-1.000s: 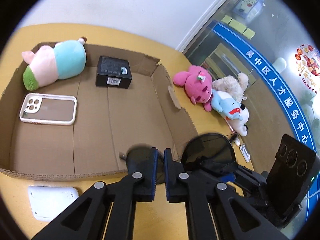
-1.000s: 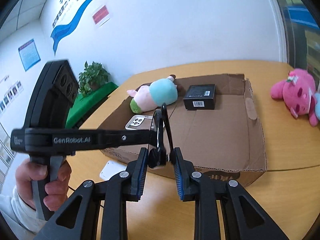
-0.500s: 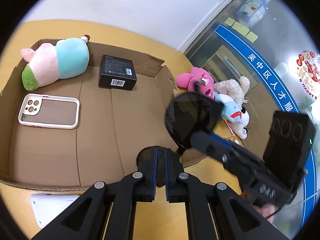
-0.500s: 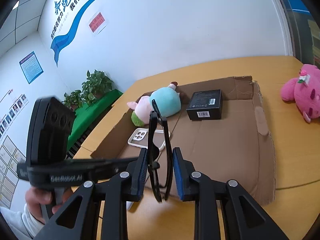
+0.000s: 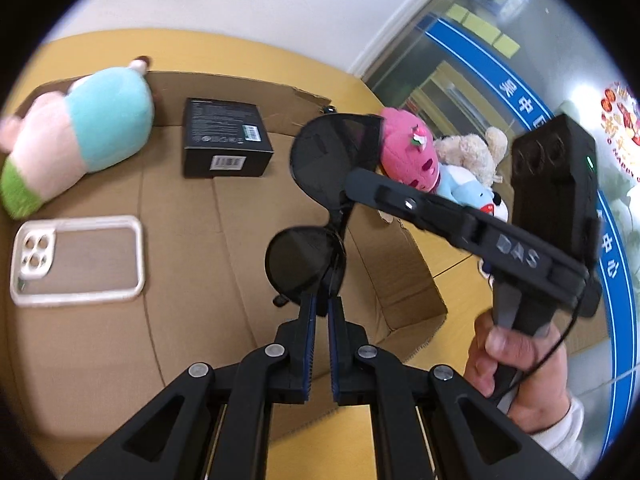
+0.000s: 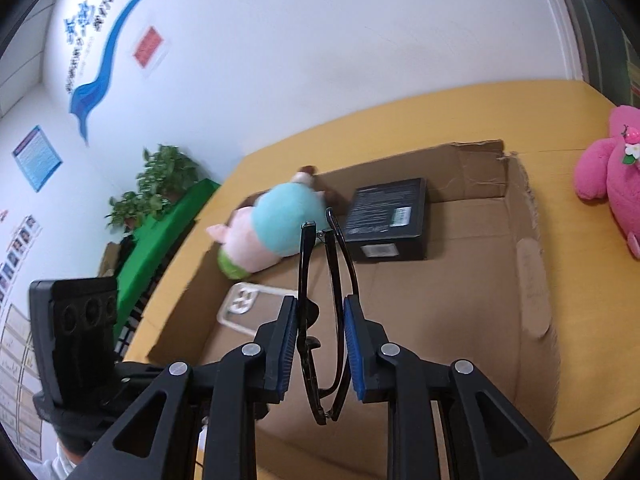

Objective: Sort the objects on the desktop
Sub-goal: 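Lift the sunglasses, carry them into the box and release, then move the left gripper to the white rectangular device and grasp it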

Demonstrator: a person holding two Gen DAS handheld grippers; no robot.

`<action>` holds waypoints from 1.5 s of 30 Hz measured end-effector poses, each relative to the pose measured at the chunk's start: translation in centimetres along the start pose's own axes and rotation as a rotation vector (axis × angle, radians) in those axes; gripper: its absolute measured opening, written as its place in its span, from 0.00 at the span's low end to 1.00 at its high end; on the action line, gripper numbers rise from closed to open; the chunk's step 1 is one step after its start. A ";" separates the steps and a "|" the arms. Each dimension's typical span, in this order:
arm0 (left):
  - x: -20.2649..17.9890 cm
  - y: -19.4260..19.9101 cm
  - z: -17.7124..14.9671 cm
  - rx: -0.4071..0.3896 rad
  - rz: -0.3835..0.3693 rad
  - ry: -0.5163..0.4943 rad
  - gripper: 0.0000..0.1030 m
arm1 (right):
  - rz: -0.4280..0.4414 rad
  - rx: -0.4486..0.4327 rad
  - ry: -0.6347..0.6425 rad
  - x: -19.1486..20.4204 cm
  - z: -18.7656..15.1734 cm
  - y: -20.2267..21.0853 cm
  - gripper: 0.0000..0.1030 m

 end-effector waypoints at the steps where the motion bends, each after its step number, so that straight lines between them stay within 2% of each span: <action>1: 0.1 -0.5 0.4 0.008 0.009 -0.008 0.05 | -0.017 0.025 -0.003 -0.9 0.4 -0.7 0.21; 8: 0.5 -3.4 2.1 0.076 0.026 -0.026 0.05 | -0.150 0.228 -0.015 -6.8 1.8 -5.6 0.22; 13: 0.8 -4.6 3.1 0.091 0.026 -0.014 0.05 | -0.264 0.365 -0.023 -10.8 3.0 -9.1 0.22; 19: 1.8 -4.5 3.3 0.090 0.035 0.000 0.05 | -0.339 0.391 -0.052 -13.2 3.3 -10.6 0.19; 24: 2.4 -3.1 3.1 0.053 0.050 0.015 0.05 | -0.343 0.341 -0.061 -12.9 3.6 -9.8 0.23; 27: 2.5 -1.1 2.9 -0.016 0.073 0.004 0.05 | -0.327 0.283 -0.055 -11.5 3.7 -7.9 0.45; 29: 2.5 0.9 2.5 -0.081 0.098 -0.010 0.07 | -0.333 0.222 -0.027 -9.8 3.5 -5.7 0.70; 30: 2.5 1.7 2.3 -0.106 0.112 -0.015 0.09 | -0.326 0.187 -0.012 -8.7 3.4 -4.4 0.75; 32: 2.4 4.0 1.5 -0.175 0.154 -0.042 0.21 | -0.329 0.123 0.027 -6.1 3.1 -1.6 0.90; 33: 2.4 5.0 1.2 -0.205 0.178 -0.055 0.26 | -0.333 0.095 0.050 -5.0 2.9 -0.3 0.93; 34: 2.3 6.1 0.7 -0.242 0.207 -0.070 0.41 | -0.330 0.054 0.082 -3.0 2.5 1.4 0.99; 35: 2.3 7.5 0.0 -0.290 0.245 -0.089 0.56 | -0.334 0.030 0.103 -1.7 2.3 2.3 1.00; 37: 2.4 9.2 -0.8 -0.344 0.291 -0.111 0.64 | -0.333 -0.021 0.166 1.4 1.8 4.5 1.00; 41: 3.7 12.2 -3.6 -0.382 0.320 -0.091 0.64 | -0.283 -0.089 0.262 7.2 -1.2 6.9 1.00; 43: 4.7 13.3 -5.3 -0.386 0.306 -0.068 0.64 | -0.237 -0.107 0.300 10.1 -3.9 6.9 1.00; 45: 6.1 13.7 -7.0 -0.372 0.310 -0.046 0.64 | -0.185 -0.089 0.327 12.2 -6.9 5.8 1.00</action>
Point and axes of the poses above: each gripper's, at about its wrist camera, not at the fingertips, and y roughly against the way its jaws point, x to its left, z to its top, the point moved 4 cm from there along -y, roughly the way its jaws point, and after that the axes turned 12 degrees about y, right-handed, at the moved point
